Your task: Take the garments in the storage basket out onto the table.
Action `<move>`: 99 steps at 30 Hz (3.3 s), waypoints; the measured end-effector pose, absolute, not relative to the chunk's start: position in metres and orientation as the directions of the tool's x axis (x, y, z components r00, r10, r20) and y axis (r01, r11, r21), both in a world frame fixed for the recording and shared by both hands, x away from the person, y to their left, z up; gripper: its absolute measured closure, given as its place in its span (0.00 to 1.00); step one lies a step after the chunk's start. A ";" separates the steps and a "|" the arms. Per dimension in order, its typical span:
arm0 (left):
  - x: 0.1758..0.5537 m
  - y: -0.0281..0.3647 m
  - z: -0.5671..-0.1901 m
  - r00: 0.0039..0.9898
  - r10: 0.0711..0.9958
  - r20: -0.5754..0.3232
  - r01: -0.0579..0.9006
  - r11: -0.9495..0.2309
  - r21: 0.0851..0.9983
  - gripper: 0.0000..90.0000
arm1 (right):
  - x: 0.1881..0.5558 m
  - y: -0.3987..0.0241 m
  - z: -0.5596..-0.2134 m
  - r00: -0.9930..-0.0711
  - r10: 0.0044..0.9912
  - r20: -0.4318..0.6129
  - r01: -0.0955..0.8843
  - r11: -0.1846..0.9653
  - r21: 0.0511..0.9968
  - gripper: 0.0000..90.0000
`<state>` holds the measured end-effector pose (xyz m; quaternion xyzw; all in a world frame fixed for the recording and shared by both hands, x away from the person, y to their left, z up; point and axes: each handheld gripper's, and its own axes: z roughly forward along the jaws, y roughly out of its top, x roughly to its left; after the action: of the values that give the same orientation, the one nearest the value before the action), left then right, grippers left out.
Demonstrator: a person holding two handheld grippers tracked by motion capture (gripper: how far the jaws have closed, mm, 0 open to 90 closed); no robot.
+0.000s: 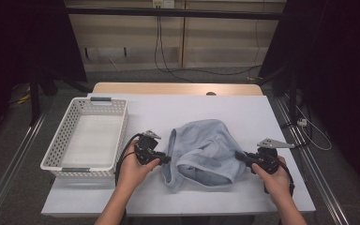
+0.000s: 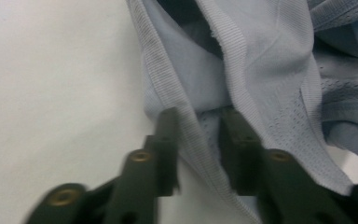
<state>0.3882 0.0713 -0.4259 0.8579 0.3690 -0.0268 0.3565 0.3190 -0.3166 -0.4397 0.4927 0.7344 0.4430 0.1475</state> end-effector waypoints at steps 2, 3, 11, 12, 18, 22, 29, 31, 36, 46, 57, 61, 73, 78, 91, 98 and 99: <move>0.390 0.070 -0.422 0.724 0.613 -0.317 0.654 -0.463 0.598 0.97 | 0.317 -0.317 -0.440 -0.477 0.849 0.227 0.597 0.123 0.793 0.94; 0.392 0.069 -0.419 0.724 0.612 -0.318 0.652 -0.458 0.604 0.98 | 0.315 -0.317 -0.440 -0.481 0.846 0.232 0.596 0.121 0.793 0.94; 0.408 0.074 -0.400 0.717 0.613 -0.332 0.639 -0.389 0.664 0.99 | 0.308 -0.311 -0.441 -0.503 0.822 0.267 0.614 0.122 0.780 0.94; 0.411 0.076 -0.398 0.714 0.615 -0.336 0.641 -0.381 0.666 0.99 | 0.307 -0.309 -0.441 -0.509 0.815 0.277 0.615 0.120 0.780 0.94; 0.432 0.081 -0.386 0.700 0.625 -0.346 0.651 -0.359 0.669 0.99 | 0.306 -0.291 -0.442 -0.563 0.775 0.288 0.619 0.164 0.768 0.94; 0.441 0.079 -0.380 0.692 0.633 -0.347 0.653 -0.344 0.675 0.99 | 0.306 -0.272 -0.441 -0.609 0.739 0.287 0.608 0.203 0.768 0.93; 0.443 0.069 -0.379 0.695 0.633 -0.342 0.650 -0.349 0.675 0.99 | 0.306 -0.245 -0.446 -0.668 0.685 0.292 0.598 0.260 0.758 0.93; 0.445 0.071 -0.382 0.688 0.642 -0.339 0.651 -0.338 0.680 0.97 | 0.303 -0.238 -0.447 -0.694 0.656 0.296 0.591 0.284 0.755 0.92; 0.445 0.076 -0.386 0.672 0.676 -0.303 0.637 -0.319 0.702 0.53 | 0.300 -0.227 -0.447 -0.724 0.631 0.279 0.569 0.319 0.758 0.86; 0.424 0.084 -0.385 0.658 0.686 -0.310 0.664 -0.335 0.668 0.20 | 0.312 -0.264 -0.431 -0.647 0.728 0.227 0.556 0.246 0.794 0.27; 0.404 0.090 -0.388 0.667 0.686 -0.290 0.668 -0.377 0.642 0.17 | 0.345 -0.281 -0.429 -0.529 0.830 0.178 0.555 0.180 0.812 0.22; 0.398 0.096 -0.388 0.653 0.698 -0.294 0.679 -0.367 0.636 0.17 | 0.358 -0.273 -0.432 -0.532 0.826 0.186 0.554 0.173 0.814 0.25; 0.383 0.111 -0.388 0.634 0.708 -0.311 0.696 -0.348 0.628 0.17 | 0.365 -0.267 -0.436 -0.568 0.796 0.209 0.602 0.228 0.765 0.93; 0.380 0.113 -0.390 0.629 0.709 -0.319 0.703 -0.344 0.622 0.17 | 0.355 -0.276 -0.439 -0.556 0.806 0.206 0.608 0.224 0.762 0.94; 0.372 0.111 -0.394 0.640 0.664 -0.387 0.718 -0.339 0.608 0.31 | 0.338 -0.290 -0.440 -0.523 0.827 0.206 0.615 0.199 0.763 0.92; 0.368 0.099 -0.404 0.656 0.612 -0.442 0.731 -0.368 0.574 0.51 | 0.335 -0.292 -0.440 -0.519 0.829 0.206 0.618 0.197 0.761 0.91; 0.368 0.098 -0.405 0.656 0.610 -0.444 0.734 -0.377 0.565 0.53 | 0.335 -0.292 -0.440 -0.520 0.829 0.205 0.616 0.198 0.762 0.91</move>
<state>0.3679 0.0981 -0.4053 0.8259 0.4068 -0.0806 0.3820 0.3355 -0.2919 -0.4402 0.4732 0.7637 0.4207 0.1262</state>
